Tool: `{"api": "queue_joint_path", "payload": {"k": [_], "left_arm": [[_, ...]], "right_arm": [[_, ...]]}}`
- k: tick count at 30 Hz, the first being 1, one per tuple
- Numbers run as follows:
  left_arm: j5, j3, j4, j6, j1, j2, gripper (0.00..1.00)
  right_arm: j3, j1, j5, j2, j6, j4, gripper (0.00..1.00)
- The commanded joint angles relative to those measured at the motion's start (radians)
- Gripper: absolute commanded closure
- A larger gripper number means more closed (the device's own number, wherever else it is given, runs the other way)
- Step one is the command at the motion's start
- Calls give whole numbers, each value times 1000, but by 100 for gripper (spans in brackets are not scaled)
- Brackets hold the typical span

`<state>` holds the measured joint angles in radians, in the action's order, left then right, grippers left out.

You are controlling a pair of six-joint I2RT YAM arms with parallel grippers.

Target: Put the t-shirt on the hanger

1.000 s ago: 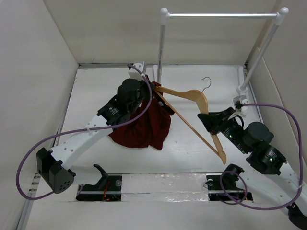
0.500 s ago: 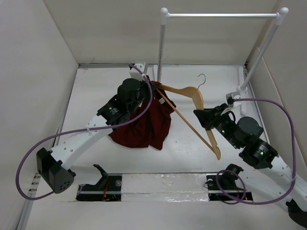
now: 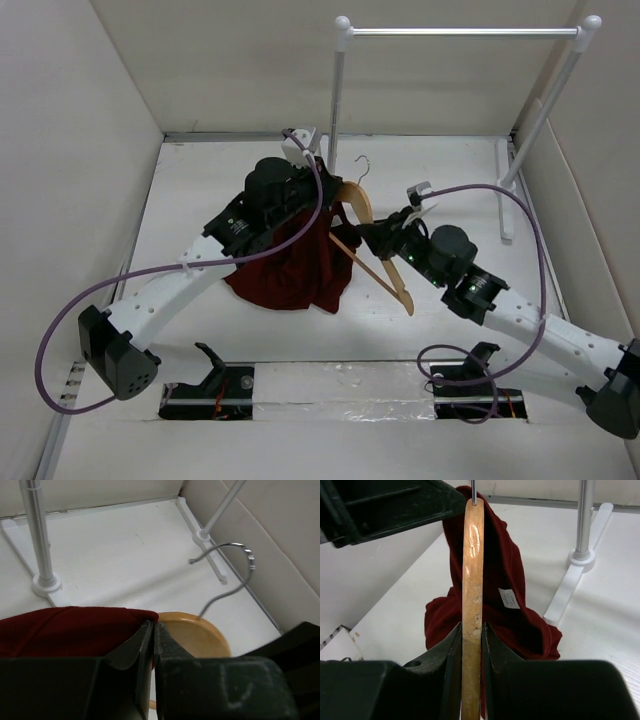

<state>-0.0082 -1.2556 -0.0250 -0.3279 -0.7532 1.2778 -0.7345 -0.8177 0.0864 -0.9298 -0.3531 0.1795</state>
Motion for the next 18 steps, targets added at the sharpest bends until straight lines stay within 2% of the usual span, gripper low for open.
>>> {"api": "queue_joint_path", "payload": {"k": [1,6,12,18], "left_arm": [[140,-65,70,-33,-8,-55,100],[226,-67,65,-46,-8,-95,100],[286,-48,54,-37,-8,-124,100],[301,-31,45,-28,-8,-150,100]], "right_arm": [[15,-9,-33,-74,-36,394,100],[66,-9,-11,-205,-89,788,100],[26,0,53,-357,-148,1050,100],[-11,0,190,-294,-130,1135,100]]}}
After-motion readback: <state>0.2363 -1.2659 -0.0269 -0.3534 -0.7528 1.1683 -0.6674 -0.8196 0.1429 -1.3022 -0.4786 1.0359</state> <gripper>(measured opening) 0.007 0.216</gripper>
